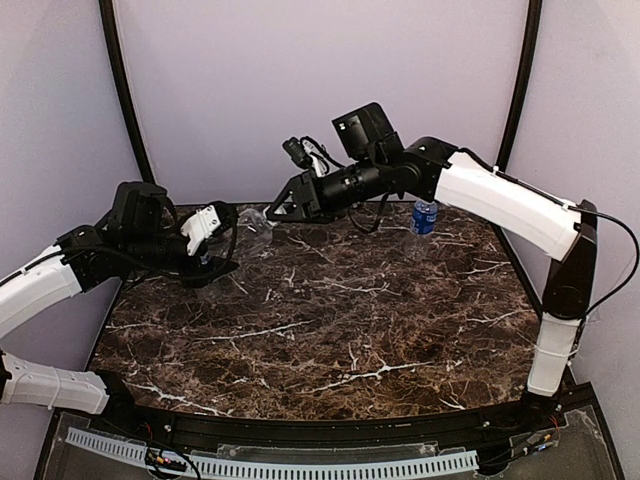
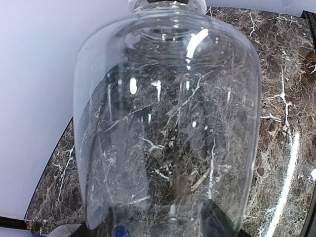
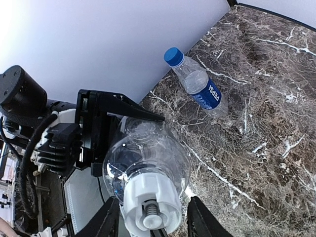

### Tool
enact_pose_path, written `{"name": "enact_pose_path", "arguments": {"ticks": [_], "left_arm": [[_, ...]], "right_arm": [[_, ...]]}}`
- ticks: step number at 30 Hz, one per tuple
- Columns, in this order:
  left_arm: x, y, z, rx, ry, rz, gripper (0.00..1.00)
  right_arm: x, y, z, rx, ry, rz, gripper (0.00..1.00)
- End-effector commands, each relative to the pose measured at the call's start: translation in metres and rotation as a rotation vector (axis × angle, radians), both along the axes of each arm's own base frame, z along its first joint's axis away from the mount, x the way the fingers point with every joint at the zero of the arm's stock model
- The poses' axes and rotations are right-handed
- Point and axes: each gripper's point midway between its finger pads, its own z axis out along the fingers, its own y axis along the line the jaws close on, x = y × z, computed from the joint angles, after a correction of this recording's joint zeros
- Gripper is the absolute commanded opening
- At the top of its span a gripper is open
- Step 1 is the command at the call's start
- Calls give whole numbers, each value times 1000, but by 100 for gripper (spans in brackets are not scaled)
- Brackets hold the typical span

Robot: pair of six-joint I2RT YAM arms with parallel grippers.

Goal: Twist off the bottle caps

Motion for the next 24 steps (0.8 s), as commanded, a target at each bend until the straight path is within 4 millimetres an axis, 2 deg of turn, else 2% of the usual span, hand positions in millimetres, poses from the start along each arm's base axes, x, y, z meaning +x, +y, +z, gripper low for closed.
{"name": "enact_pose_path", "arguments": {"ticks": [1,3,7,10,14,16,18,20,22,24], "left_arm": [[1,2,8,-14,-43,11,46],[1,1,7,-16,-42,9,46],[-4,-1,5,-20,-32,-23,46],[-10,-2,0,-18,-14,-47,46],[-11,-2,-2,-14,-12,-51,46],[-13,-3,-2,-14,-9,-57,46],[-15,-4,-3,-16,-2,-69,46],[-19,-5,-5,-13,8,-93,45],[-30,-8,-8,-15,31,-151,45],[-51,-15,-11,-35,92,-255,46]], "right_arm": [[0,8,-3,21,31,38,43],[-1,9,-4,23,38,48,41],[1,10,-2,29,20,51,32],[2,10,-4,25,17,46,41],[3,11,-4,28,21,49,38],[3,11,-4,31,21,52,32],[2,11,-3,36,12,64,21],[-2,12,0,51,-15,98,0],[-14,13,7,78,-92,173,0],[-32,14,9,80,-227,270,0]]}}
